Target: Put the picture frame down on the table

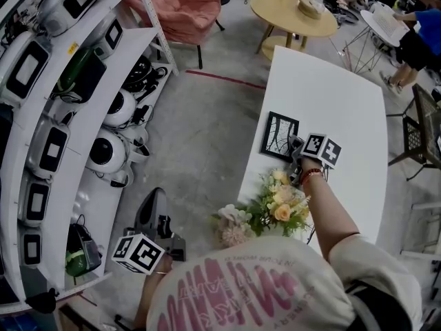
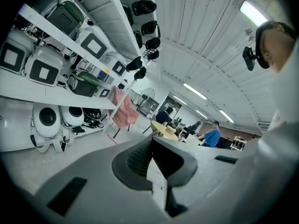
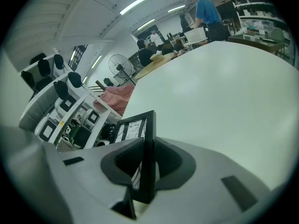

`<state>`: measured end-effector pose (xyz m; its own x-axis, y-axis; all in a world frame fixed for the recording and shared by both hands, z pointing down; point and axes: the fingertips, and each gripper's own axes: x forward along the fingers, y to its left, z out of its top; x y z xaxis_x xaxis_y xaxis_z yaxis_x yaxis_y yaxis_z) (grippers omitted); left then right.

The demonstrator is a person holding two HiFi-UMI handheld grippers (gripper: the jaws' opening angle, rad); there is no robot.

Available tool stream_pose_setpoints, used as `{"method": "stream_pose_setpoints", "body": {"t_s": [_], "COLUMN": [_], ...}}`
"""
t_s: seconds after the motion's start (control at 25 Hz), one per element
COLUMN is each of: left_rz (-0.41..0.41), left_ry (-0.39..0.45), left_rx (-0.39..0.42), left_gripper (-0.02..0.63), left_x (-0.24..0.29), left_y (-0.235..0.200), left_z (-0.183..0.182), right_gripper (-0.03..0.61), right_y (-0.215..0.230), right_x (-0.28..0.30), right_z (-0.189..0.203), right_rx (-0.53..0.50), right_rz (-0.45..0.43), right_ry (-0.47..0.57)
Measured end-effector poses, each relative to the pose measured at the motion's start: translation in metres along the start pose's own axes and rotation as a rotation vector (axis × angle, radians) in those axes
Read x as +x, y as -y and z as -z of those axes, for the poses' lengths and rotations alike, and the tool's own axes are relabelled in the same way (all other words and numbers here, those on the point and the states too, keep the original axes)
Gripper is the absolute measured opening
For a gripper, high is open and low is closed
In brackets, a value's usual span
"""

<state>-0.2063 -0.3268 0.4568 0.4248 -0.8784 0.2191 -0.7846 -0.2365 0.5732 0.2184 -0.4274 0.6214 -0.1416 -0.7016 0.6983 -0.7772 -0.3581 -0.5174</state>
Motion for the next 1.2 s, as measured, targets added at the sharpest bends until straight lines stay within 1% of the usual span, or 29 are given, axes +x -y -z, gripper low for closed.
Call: {"method": "stream_pose_setpoints", "body": {"t_s": [0.4,0.72,0.88,1.0,1.12,1.2], "left_rz": [-0.004,0.017,0.015,0.037,0.062,0.101], "left_ry": [-0.012,-0.054,-0.087,-0.118,-0.112,-0.099], "left_rx": [-0.010,-0.005,0.000,0.005,-0.007,-0.004], "left_gripper": [0.003,0.003,0.003,0.003,0.003,0.003], "left_x": [-0.003,0.004,0.000,0.001,0.003,0.008], "left_y": [0.005,0.028,0.035,0.041,0.047,0.058], "left_z": [0.016,0.042,0.059,0.070,0.067,0.059], "right_gripper": [0.080,0.081,0.083,0.084,0.106,0.104], "right_y": [-0.003,-0.005,-0.002,-0.002,0.003,0.007], "right_x": [0.003,0.003,0.002,0.005,0.001,-0.010], "right_z": [0.002,-0.001,-0.001,-0.004,0.003,0.002], "right_rx": [-0.036,-0.037,-0.010,0.048,0.127,0.129], "right_rz": [0.020,0.033,0.026,-0.009,-0.040,-0.047], "right_ry": [-0.005,-0.005,-0.010,-0.014,-0.045,-0.038]}}
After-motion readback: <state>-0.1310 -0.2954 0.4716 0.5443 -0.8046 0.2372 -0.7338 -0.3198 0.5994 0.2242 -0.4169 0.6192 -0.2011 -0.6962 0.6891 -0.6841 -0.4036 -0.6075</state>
